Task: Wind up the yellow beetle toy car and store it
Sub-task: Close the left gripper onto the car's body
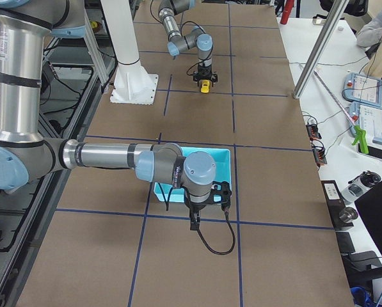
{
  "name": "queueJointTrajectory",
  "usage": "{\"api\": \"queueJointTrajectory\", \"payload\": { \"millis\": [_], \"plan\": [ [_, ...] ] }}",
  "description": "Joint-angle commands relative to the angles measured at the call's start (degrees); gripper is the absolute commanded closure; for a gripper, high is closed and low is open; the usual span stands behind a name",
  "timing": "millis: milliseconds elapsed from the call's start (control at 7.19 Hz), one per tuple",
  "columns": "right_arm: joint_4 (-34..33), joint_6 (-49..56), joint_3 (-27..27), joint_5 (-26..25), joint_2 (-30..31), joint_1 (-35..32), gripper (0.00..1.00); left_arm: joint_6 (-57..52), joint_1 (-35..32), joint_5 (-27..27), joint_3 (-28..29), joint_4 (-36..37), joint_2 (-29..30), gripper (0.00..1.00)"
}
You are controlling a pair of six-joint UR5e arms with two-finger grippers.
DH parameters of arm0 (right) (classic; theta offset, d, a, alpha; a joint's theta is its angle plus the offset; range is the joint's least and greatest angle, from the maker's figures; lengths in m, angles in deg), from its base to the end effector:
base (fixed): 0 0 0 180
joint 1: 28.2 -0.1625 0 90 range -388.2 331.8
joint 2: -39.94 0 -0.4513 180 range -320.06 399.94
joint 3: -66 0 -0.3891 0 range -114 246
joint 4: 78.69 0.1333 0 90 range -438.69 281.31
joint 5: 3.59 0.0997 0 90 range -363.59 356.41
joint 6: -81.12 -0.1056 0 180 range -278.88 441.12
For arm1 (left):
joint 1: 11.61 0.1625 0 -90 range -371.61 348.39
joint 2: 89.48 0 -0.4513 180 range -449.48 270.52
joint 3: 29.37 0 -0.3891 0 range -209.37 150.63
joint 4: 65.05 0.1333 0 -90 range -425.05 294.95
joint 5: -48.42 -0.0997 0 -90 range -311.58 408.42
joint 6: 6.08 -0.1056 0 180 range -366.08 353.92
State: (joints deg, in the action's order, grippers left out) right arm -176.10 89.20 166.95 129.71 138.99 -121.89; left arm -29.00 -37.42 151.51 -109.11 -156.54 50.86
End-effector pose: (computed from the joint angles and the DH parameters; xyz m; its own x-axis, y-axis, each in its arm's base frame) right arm 0.0871 -0.4050 0.6814 0.7239 -0.0282 0.6894 0.0381 0.9993 0.0009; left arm 0.6618 -0.4416 0.2108 0.0037 0.9947 0.1023 -0.7328 -0.0669 0.6771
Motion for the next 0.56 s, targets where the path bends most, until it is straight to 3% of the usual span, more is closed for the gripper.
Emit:
{"api": "queueJointTrajectory", "payload": {
  "millis": [0, 417],
  "plan": [
    [0.0, 0.0, 0.1, 0.0, 0.0, 0.0, 0.00, 0.8, 0.8, 0.0, 0.1, 0.0, 0.2, 0.07],
    [0.0, 0.0, 0.4, 0.0, -0.1, 0.0, 0.00, 0.8, 0.7, 0.0, -0.2, 0.0, -0.2, 0.10]
  ]
}}
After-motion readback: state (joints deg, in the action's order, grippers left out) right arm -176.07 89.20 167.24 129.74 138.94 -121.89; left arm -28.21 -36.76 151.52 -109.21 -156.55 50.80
